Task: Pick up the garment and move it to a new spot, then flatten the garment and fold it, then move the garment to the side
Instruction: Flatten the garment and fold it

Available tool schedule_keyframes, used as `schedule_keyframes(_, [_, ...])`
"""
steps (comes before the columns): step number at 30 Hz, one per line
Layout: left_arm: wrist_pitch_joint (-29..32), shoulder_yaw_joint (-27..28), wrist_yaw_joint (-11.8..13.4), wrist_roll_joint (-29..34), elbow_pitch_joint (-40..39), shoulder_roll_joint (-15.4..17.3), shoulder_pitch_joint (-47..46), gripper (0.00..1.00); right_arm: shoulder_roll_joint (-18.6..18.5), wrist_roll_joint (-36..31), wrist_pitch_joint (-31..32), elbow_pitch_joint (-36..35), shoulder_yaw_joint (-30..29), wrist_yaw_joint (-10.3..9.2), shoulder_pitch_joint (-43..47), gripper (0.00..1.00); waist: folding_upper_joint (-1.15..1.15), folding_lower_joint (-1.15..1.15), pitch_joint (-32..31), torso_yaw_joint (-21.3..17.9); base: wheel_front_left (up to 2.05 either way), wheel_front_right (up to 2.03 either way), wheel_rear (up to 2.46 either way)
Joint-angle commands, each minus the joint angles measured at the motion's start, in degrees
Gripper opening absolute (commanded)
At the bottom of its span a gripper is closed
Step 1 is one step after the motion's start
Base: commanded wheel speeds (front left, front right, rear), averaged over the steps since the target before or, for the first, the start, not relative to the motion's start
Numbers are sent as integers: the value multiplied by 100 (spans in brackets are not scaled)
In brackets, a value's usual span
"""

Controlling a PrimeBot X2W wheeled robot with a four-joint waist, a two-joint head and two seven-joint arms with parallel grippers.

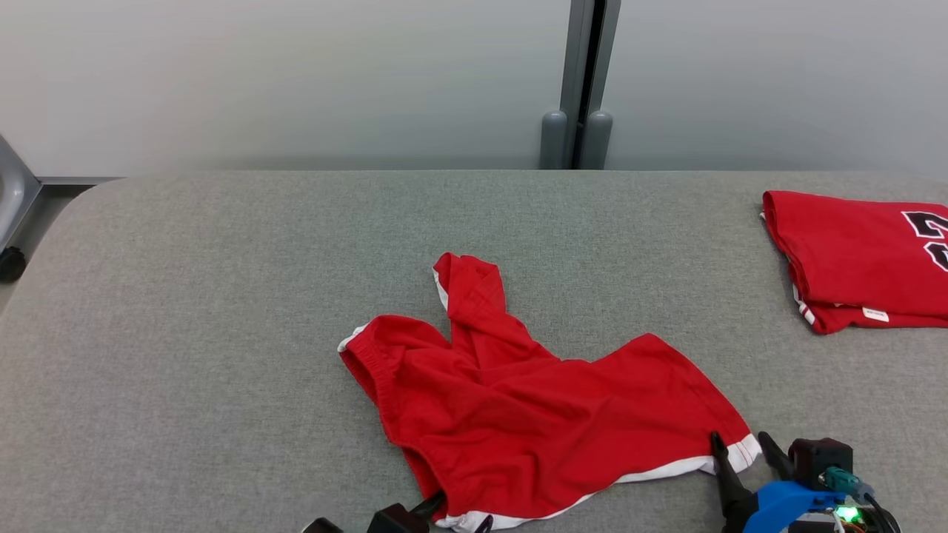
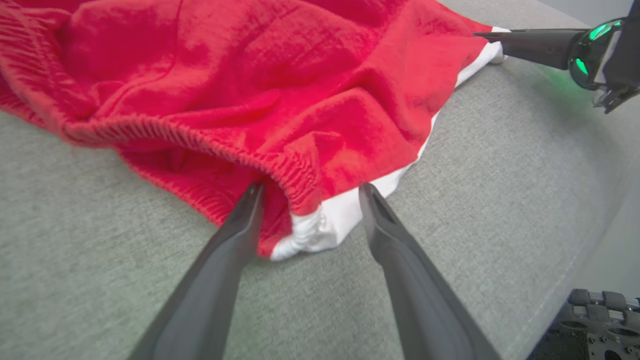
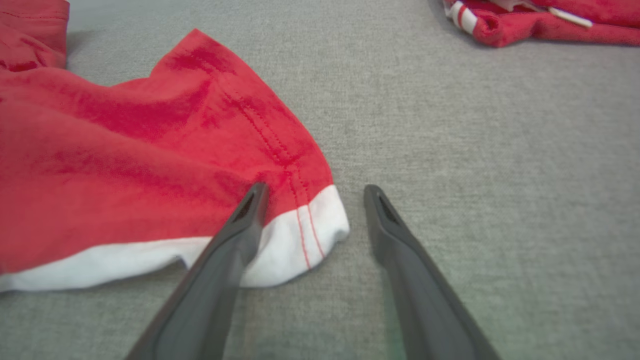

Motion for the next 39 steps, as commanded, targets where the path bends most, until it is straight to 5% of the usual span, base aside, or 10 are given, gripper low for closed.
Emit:
schedule_keyframes(1, [-45,-15,-4,-45,65,-13,-122,100,17,71,27,148,57,1,-58,100,0,0,12,8,0,0,0])
schedule_keyframes(2, [-54,-26,-4,-77,113,-29,-148,100,29,107,27,201,104,1,-85,100,0,0,17,15,0,0,0])
schedule_keyframes(3, [-54,-42,-4,-93,155,-49,-169,100,47,158,28,235,155,1,-97,47,0,0,19,19,0,0,0])
schedule_keyframes(4, [-68,-26,-4,-142,189,-77,-184,76,76,233,26,224,211,2,-90,0,0,0,21,26,0,0,0])
schedule_keyframes(6, [-104,-15,-4,-205,251,-114,-213,13,92,377,23,88,271,5,-25,0,0,0,19,38,0,0,0])
schedule_keyframes(7, [-119,4,-4,-248,259,-138,-217,0,81,425,16,-13,293,4,33,0,0,0,16,40,0,0,0])
schedule_keyframes(16, [-256,170,94,-325,-141,-154,-254,0,91,914,7,-1296,727,1,713,0,0,0,-52,-5,0,0,0])
schedule_keyframes(24, [-294,461,340,-191,-1172,156,-309,0,-124,1242,136,-2445,979,1,944,0,0,0,26,-93,0,0,0])
schedule_keyframes(32, [-302,888,240,-147,-1577,490,-1220,0,-275,1584,386,-2918,1274,1,-126,0,0,0,410,-199,0,0,0])
schedule_keyframes(39, [-260,1236,59,-200,-1321,763,-2931,0,-257,1963,535,-2487,1509,1,-2041,0,0,0,1077,-301,0,0,0])
